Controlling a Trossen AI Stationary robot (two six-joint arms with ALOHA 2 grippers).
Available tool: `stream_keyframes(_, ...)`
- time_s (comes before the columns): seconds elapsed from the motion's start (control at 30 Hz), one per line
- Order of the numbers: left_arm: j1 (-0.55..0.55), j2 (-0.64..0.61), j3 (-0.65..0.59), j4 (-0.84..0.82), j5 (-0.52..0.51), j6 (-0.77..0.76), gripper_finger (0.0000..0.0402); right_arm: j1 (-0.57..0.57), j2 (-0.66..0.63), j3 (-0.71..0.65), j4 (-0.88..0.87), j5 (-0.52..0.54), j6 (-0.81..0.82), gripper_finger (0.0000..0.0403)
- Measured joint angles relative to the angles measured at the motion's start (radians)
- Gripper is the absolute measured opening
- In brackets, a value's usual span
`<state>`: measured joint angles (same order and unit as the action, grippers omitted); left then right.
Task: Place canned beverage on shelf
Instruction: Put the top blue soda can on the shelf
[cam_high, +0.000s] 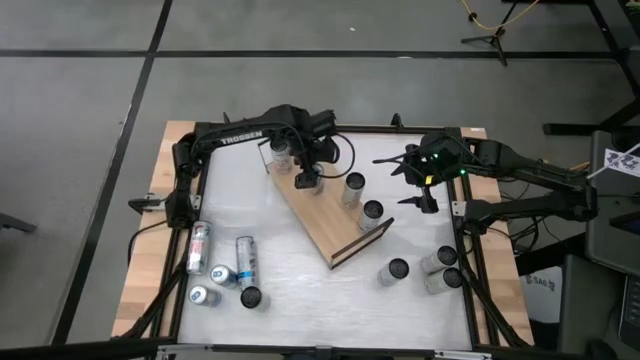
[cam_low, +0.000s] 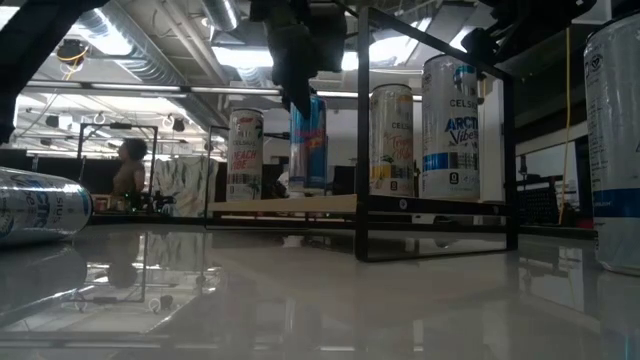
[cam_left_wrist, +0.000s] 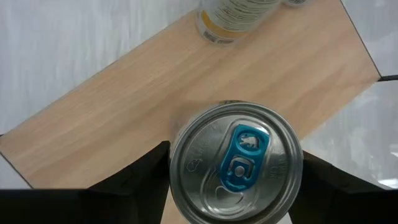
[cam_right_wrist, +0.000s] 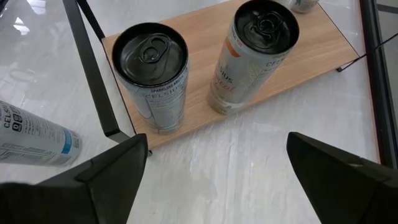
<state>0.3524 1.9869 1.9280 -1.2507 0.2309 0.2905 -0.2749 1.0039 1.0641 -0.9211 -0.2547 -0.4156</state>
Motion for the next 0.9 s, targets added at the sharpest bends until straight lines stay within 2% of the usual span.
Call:
stream_keyframes(0.27, -0.017, 0.000, -0.007, 0.007, -0.004, -0.001, 0.0238, 0.000, 0.000, 0.000, 0.000, 0.000, 0.000, 0.0379)
stream_keyframes(0.47, -0.026, 0.000, -0.008, 0.030, -0.016, -0.100, 0.0255, 0.000, 0.000, 0.000, 0.000, 0.000, 0.000, 0.0379)
stream_keyframes(0.9, -0.034, 0.000, -0.008, 0.038, -0.046, -0.097, 0.0262, 0.000, 0.000, 0.000, -0.001, 0.000, 0.000, 0.0379)
